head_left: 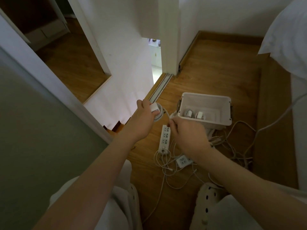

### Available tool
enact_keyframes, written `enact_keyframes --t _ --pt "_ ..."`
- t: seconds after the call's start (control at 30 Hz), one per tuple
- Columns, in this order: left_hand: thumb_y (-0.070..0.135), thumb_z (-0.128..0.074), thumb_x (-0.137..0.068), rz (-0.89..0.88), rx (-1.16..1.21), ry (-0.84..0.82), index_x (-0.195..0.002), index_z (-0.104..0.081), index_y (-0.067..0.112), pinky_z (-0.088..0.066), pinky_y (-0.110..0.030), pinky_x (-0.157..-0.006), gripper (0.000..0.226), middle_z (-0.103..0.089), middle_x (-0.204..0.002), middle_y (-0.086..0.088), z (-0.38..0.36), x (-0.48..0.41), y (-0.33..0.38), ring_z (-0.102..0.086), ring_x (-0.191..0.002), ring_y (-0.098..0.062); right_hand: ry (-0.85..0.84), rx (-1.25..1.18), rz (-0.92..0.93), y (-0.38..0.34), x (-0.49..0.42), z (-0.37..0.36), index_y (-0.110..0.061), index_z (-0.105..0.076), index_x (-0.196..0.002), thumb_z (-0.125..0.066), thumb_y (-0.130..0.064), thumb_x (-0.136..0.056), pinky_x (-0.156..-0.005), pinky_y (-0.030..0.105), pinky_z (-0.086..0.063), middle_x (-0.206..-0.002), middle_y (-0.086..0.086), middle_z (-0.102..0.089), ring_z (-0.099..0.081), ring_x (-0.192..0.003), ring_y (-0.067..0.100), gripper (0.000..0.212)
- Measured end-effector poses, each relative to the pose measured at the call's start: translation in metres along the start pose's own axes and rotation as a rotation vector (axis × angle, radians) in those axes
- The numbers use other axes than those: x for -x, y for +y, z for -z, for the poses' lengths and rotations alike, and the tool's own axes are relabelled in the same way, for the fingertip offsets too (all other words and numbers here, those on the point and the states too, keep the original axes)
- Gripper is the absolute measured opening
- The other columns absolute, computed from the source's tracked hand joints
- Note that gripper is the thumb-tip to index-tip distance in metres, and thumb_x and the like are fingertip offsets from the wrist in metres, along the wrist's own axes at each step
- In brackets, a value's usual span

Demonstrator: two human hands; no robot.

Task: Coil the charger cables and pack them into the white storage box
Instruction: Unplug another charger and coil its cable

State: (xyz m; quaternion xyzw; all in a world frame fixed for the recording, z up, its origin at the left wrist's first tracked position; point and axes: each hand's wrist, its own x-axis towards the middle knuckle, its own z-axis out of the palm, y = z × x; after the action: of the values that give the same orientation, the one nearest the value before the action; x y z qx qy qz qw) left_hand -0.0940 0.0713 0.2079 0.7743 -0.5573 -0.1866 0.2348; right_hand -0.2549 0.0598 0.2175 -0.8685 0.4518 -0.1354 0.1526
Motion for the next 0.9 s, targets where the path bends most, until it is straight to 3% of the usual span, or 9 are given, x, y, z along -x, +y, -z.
enact_keyframes --t 0.1,0.23,0.33,0.43,0.57,0.63,0.77,0.83,0.9 --pt "0.027 -0.038 -0.099 0.063 0.174 0.089 -0.117 -0.031 0.010 -0.050 -0.028 -0.071 0.025 -0.028 -0.113 -0.002 -0.003 -0.001 0.005 -0.050 -0.088 -0.014 -0.067 0.048 0.042 -0.014 0.012 -0.009 -0.019 -0.050 -0.106 -0.022 -0.037 -0.101 -0.054 0.027 -0.044 -0.078 -0.003 -0.062 -0.057 -0.063 0.015 0.034" --pt "0.031 -0.036 -0.100 0.182 0.533 0.063 -0.111 -0.028 0.018 -0.053 -0.025 -0.071 0.018 -0.040 -0.120 -0.009 -0.005 0.000 0.019 -0.054 -0.097 -0.015 -0.130 -0.025 0.099 -0.018 0.016 -0.016 -0.016 -0.043 -0.115 -0.023 -0.033 -0.102 -0.044 0.021 -0.028 -0.082 -0.001 -0.059 -0.045 -0.060 0.014 0.029" --pt "0.038 -0.029 -0.100 0.297 0.760 0.019 -0.116 -0.028 0.020 -0.052 -0.015 -0.057 0.024 -0.056 -0.102 -0.004 -0.004 0.004 0.029 -0.061 -0.080 -0.012 -0.207 -0.043 0.143 -0.018 0.018 -0.020 -0.018 -0.044 -0.116 -0.033 -0.025 -0.102 -0.050 0.022 -0.030 -0.091 0.000 -0.061 -0.043 -0.067 0.010 0.019" --pt "0.035 -0.027 -0.102 0.363 1.173 -0.060 -0.121 -0.043 0.011 -0.056 -0.021 -0.058 0.034 -0.058 -0.091 -0.005 0.001 0.007 0.036 -0.060 -0.069 -0.012 -0.217 -0.102 0.131 -0.015 0.016 -0.022 -0.018 -0.048 -0.115 -0.040 -0.014 -0.099 -0.047 0.018 -0.026 -0.094 0.000 -0.062 -0.048 -0.070 0.011 0.018" --pt "0.034 -0.029 -0.101 0.373 1.662 -0.242 -0.105 -0.058 0.011 -0.055 -0.028 -0.058 0.037 -0.056 -0.089 -0.010 0.010 0.016 0.038 -0.052 -0.075 -0.018 -0.217 -0.133 0.186 -0.002 0.008 -0.018 -0.017 -0.053 -0.109 -0.040 -0.016 -0.099 -0.056 0.029 -0.042 -0.080 -0.003 -0.056 -0.059 -0.072 0.021 0.016" --pt "0.032 -0.036 -0.098 0.349 1.684 -0.283 -0.102 -0.064 0.010 -0.055 -0.028 -0.059 0.036 -0.059 -0.090 -0.011 0.013 0.015 0.036 -0.051 -0.078 -0.020 -0.237 -0.141 0.198 0.004 0.005 -0.017 -0.017 -0.054 -0.104 -0.038 -0.020 -0.100 -0.061 0.029 -0.044 -0.081 -0.001 -0.059 -0.059 -0.072 0.020 0.017" --pt "0.034 -0.048 -0.085 0.235 1.460 -0.331 -0.089 -0.073 0.016 -0.044 -0.030 -0.066 0.032 -0.067 -0.084 -0.005 0.017 0.015 0.035 -0.057 -0.077 -0.019 -0.299 -0.144 0.164 0.012 0.004 -0.016 -0.016 -0.056 -0.091 -0.033 -0.030 -0.101 -0.063 0.031 -0.043 -0.074 -0.004 -0.054 -0.051 -0.065 0.014 0.028" --pt "0.036 -0.045 -0.089 0.255 1.318 -0.357 -0.093 -0.067 0.015 -0.049 -0.026 -0.059 0.030 -0.066 -0.082 -0.002 0.021 0.016 0.035 -0.062 -0.072 -0.014 -0.317 -0.152 0.161 0.016 0.003 -0.015 -0.016 -0.056 -0.088 -0.032 -0.032 -0.101 -0.063 0.030 -0.043 -0.073 -0.005 -0.055 -0.049 -0.063 0.011 0.032" --pt "0.038 -0.043 -0.090 0.254 1.171 -0.399 -0.091 -0.061 0.014 -0.045 -0.018 -0.046 0.030 -0.061 -0.077 -0.002 0.026 0.016 0.031 -0.059 -0.061 -0.011 -0.328 -0.173 0.151 0.021 0.000 -0.013 -0.015 -0.056 -0.087 -0.032 -0.035 -0.101 -0.062 0.029 -0.042 -0.078 -0.001 -0.060 -0.052 -0.065 0.014 0.034"
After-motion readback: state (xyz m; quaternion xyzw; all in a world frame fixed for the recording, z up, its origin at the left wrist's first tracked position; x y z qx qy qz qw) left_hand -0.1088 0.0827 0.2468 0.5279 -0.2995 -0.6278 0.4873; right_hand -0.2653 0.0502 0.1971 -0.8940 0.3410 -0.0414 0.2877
